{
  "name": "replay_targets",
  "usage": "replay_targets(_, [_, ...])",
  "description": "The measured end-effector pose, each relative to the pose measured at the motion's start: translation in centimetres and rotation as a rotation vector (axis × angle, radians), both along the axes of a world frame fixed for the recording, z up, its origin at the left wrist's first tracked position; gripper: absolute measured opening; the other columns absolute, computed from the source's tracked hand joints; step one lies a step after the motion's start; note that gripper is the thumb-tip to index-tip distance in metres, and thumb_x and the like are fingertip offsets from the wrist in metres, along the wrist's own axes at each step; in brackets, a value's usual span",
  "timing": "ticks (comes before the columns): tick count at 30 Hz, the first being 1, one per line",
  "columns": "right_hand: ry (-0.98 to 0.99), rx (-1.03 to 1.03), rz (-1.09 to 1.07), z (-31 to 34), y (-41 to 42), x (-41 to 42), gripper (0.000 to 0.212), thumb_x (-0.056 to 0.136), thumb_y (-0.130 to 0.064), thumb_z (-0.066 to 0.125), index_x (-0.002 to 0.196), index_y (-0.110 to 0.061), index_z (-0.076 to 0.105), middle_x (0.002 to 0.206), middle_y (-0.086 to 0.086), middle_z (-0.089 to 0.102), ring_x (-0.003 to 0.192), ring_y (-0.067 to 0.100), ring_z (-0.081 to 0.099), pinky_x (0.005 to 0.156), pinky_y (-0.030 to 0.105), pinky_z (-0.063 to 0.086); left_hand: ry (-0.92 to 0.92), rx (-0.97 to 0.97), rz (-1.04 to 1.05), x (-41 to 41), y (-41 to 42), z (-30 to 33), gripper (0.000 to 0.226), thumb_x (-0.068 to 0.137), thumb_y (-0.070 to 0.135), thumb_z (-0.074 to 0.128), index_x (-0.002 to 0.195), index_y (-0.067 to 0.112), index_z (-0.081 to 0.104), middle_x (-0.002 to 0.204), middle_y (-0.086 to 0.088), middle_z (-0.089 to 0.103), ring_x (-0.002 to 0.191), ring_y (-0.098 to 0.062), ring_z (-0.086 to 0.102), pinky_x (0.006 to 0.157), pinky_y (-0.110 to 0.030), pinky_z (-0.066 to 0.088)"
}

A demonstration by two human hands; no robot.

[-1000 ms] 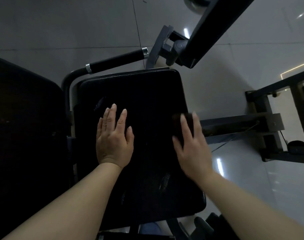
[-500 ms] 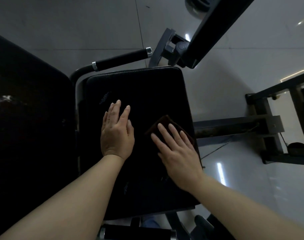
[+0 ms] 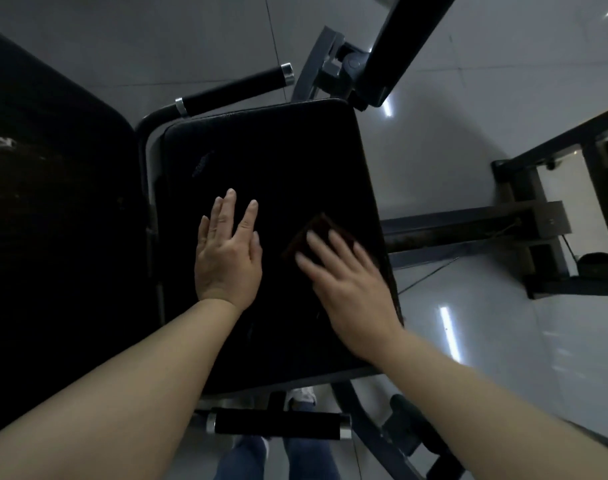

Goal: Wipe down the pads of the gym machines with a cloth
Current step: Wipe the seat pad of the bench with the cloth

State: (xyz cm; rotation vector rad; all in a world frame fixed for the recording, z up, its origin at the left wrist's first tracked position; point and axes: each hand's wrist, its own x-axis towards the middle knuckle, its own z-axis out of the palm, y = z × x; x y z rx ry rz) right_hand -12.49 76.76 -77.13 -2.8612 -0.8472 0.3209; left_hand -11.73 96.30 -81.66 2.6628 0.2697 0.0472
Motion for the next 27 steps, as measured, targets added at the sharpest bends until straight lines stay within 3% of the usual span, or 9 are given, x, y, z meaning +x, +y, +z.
replay_targets(5, [0.024, -0.065, -0.029, -0.2, -1.1, -2.6, 0.047, 0.097, -0.031, 0.035, 0.145, -0.026, 0.036, 0.156, -0.002, 0.025, 0.146, 0.021, 0.019, 0.115, 0.045, 0.018, 0.003, -0.001, 0.078, -1.0, -1.5, -0.1, 0.048, 0.098, 0.021, 0.036, 0.145, 0.018, 0.036, 0.157, -0.009, 0.021, 0.146, -0.022, 0.013, 0.119, -0.038, 0.009])
replay_targets(8, [0.004, -0.045, -0.156, -0.3, 0.7, 2.9, 0.049, 0.098, -0.032, 0.03, 0.146, -0.025, 0.034, 0.157, -0.002, 0.024, 0.146, 0.021, 0.017, 0.117, 0.042, 0.008, -0.028, 0.009, 0.08, -1.0, -1.4, -0.4, 0.047, 0.098, 0.023, 0.03, 0.143, 0.017, 0.04, 0.155, -0.011, 0.026, 0.145, -0.024, 0.017, 0.118, -0.039, 0.012])
replay_targets(13, [0.021, -0.015, -0.259, 0.4, 4.1, 12.7, 0.051, 0.103, -0.032, 0.028, 0.152, -0.026, 0.017, 0.161, -0.003, 0.004, 0.148, 0.019, -0.004, 0.118, 0.039, -0.006, -0.072, 0.032, 0.088, -1.0, -1.6, -0.7, 0.048, 0.096, 0.024, 0.029, 0.141, 0.016, 0.044, 0.153, -0.012, 0.032, 0.144, -0.025, 0.022, 0.118, -0.039, 0.015])
replay_targets(16, [-0.037, -0.031, -0.224, 0.2, 4.5, 12.7, 0.053, 0.102, -0.028, 0.034, 0.152, -0.022, 0.018, 0.161, 0.0, 0.004, 0.148, 0.021, -0.004, 0.118, 0.04, -0.007, -0.082, 0.034, 0.091, -0.9, -1.5, -0.7, 0.048, 0.096, 0.023, 0.029, 0.14, 0.016, 0.045, 0.152, -0.012, 0.033, 0.143, -0.026, 0.024, 0.118, -0.037, 0.013])
replay_targets(19, [-0.084, -0.015, -0.118, 0.0, 3.1, 7.1, 0.056, 0.092, -0.015, 0.05, 0.146, -0.013, 0.036, 0.157, 0.008, 0.024, 0.146, 0.027, 0.016, 0.118, 0.041, 0.008, -0.071, 0.017, 0.092, -0.9, -1.5, -0.6, 0.048, 0.096, 0.024, 0.029, 0.141, 0.016, 0.044, 0.153, -0.011, 0.031, 0.144, -0.025, 0.022, 0.118, -0.037, 0.012])
replay_targets(22, [-0.004, -0.02, -0.039, 0.0, 1.9, 3.5, 0.057, 0.088, -0.015, 0.055, 0.143, -0.011, 0.041, 0.154, 0.01, 0.03, 0.144, 0.027, 0.024, 0.116, 0.04, 0.017, -0.052, 0.021, 0.088, -0.9, -1.5, -0.4, 0.048, 0.096, 0.025, 0.028, 0.141, 0.016, 0.042, 0.154, -0.011, 0.029, 0.145, -0.025, 0.021, 0.119, -0.036, 0.01])
replay_targets(24, [-0.006, -0.046, -0.023, 0.0, 3.1, 5.5, 0.053, 0.093, -0.023, 0.048, 0.145, -0.014, 0.038, 0.155, 0.008, 0.028, 0.144, 0.026, 0.024, 0.118, 0.038, 0.016, -0.061, 0.027, 0.086, -0.8, -1.5, -0.5, 0.047, 0.096, 0.024, 0.029, 0.141, 0.016, 0.043, 0.153, -0.012, 0.031, 0.144, -0.025, 0.023, 0.119, -0.035, 0.01])
replay_targets(27, [0.027, -0.032, 0.001, 0.1, 6.7, 11.5, 0.054, 0.101, -0.038, 0.033, 0.151, -0.022, 0.021, 0.161, 0.002, 0.011, 0.148, 0.021, 0.005, 0.117, 0.036, 0.001, -0.072, 0.039, 0.088, -0.8, -1.5, -0.4, 0.047, 0.096, 0.022, 0.03, 0.14, 0.016, 0.044, 0.151, -0.012, 0.034, 0.142, -0.025, 0.026, 0.119, -0.037, 0.014])
